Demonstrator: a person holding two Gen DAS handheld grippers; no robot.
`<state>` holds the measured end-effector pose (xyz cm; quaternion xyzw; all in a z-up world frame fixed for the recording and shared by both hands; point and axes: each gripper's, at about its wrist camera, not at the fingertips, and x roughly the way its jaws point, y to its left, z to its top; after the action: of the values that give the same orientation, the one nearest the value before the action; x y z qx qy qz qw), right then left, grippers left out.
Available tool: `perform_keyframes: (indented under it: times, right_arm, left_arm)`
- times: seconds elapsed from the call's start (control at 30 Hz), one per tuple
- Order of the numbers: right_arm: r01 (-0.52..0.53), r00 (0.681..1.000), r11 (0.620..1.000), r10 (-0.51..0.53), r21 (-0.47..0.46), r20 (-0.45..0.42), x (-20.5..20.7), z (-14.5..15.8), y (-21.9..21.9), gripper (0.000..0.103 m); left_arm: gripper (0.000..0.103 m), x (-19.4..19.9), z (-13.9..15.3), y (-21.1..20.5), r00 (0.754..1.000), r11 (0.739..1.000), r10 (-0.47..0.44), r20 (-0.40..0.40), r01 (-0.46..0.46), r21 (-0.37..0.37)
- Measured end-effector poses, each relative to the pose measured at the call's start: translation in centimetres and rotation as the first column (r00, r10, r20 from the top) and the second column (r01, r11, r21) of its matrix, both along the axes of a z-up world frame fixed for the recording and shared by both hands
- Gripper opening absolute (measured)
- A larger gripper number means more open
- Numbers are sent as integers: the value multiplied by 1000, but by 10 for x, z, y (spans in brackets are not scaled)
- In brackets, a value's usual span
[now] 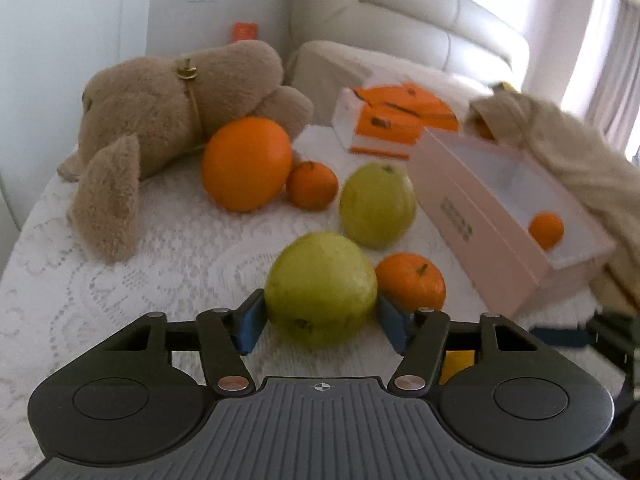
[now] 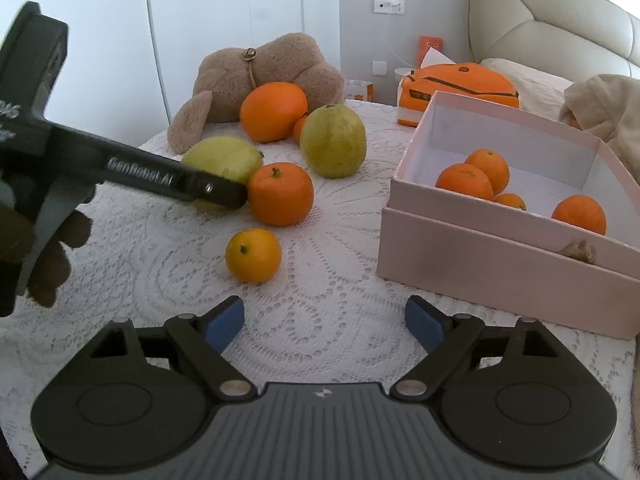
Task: Organize fruits
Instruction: 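Hold the green pear in the left gripper while the right gripper lowers toward the tangerine, then grasp the small tangerine with the right gripper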
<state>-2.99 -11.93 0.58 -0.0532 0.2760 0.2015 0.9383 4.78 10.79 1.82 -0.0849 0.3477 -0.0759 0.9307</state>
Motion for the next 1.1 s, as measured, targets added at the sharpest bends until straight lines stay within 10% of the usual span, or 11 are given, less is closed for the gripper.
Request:
perform_keyframes:
  times: [0.53, 0.97, 1.1]
  right_arm:
    - [-32, 999, 998, 33, -55, 24, -2, 9, 35, 85]
    - [-36, 999, 999, 36, -23, -14, 13, 13, 45, 32]
    - [-44, 999, 998, 43, -40, -19, 11, 16, 51, 32]
  left_arm:
    - [65, 30, -6, 9, 998, 998, 37, 44, -35, -48]
    - [65, -78, -5, 20, 985, 988, 156, 68, -156, 1]
    - [65, -86, -7, 24, 985, 987, 159, 70, -158, -29]
